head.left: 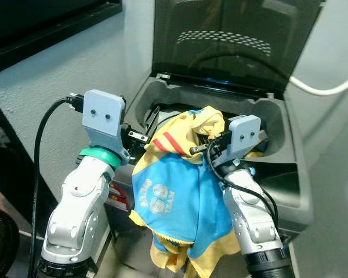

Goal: Clothes washing

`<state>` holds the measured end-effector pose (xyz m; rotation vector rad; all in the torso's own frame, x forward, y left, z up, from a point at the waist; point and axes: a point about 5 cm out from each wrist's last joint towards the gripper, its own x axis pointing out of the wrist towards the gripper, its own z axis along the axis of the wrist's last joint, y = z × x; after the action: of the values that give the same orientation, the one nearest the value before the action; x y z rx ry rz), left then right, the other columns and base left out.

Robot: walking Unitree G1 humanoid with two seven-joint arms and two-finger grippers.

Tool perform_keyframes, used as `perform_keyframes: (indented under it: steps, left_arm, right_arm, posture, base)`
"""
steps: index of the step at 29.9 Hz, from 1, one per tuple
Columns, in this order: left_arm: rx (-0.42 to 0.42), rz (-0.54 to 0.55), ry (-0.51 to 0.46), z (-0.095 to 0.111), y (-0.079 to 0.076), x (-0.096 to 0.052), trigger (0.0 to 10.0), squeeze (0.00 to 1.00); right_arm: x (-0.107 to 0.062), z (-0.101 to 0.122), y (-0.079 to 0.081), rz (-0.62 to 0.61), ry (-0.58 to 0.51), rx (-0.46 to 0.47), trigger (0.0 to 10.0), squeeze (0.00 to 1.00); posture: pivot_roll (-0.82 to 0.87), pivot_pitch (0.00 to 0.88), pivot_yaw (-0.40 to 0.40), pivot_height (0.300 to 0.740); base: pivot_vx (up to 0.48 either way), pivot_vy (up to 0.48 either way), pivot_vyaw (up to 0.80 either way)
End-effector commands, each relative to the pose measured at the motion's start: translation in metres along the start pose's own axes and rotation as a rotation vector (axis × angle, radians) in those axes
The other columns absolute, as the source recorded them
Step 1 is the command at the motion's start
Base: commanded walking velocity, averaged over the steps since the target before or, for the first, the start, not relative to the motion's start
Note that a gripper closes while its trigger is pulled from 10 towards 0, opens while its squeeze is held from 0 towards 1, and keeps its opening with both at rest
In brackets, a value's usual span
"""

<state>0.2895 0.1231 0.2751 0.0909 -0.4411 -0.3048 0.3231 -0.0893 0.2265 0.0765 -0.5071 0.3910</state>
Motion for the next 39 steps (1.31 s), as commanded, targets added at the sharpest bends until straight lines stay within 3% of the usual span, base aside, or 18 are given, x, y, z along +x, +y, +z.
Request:
perform_keyframes:
  steps: [1, 12, 33, 39]
  left_arm:
    - [-0.004, -0.002, 0.01, -0.0027, -0.0014, -0.0009, 10.0, 0.0]
    - [0.013, 0.007, 0.004, -0.0015, -0.0008, 0.0009, 10.0, 0.0]
    - [0.015, 0.007, 0.01, -0.0031, -0.0011, 0.0006, 10.0, 0.0]
    - [0.016, 0.011, 0.009, -0.0032, -0.0007, 0.0002, 10.0, 0.0]
  right_arm:
    - [-0.0005, 0.0025, -0.0031, -0.012, -0.014, -0.008, 10.0, 0.0]
    - [0.0011, 0.0052, -0.0019, -0.001, -0.026, -0.034, 10.0, 0.0]
    - [0.0013, 0.0063, -0.0039, -0.018, -0.029, -0.008, 10.0, 0.0]
    - [0.0017, 0.006, -0.002, -0.006, -0.028, -0.018, 10.0, 0.0]
  posture:
    - [0.08, 0.038, 0.0, 0.74]
    - [0.08, 0.04, -0.002, 0.74]
    - [0.08, 0.044, 0.0, 0.74]
    - [0.09, 0.046, -0.001, 0.74]
  base:
    - [0.0, 0.0, 0.0]
    - [0.0, 0.0, 0.0]
    - [0.0, 0.0, -0.8]
    - [0.0, 0.0, -0.07]
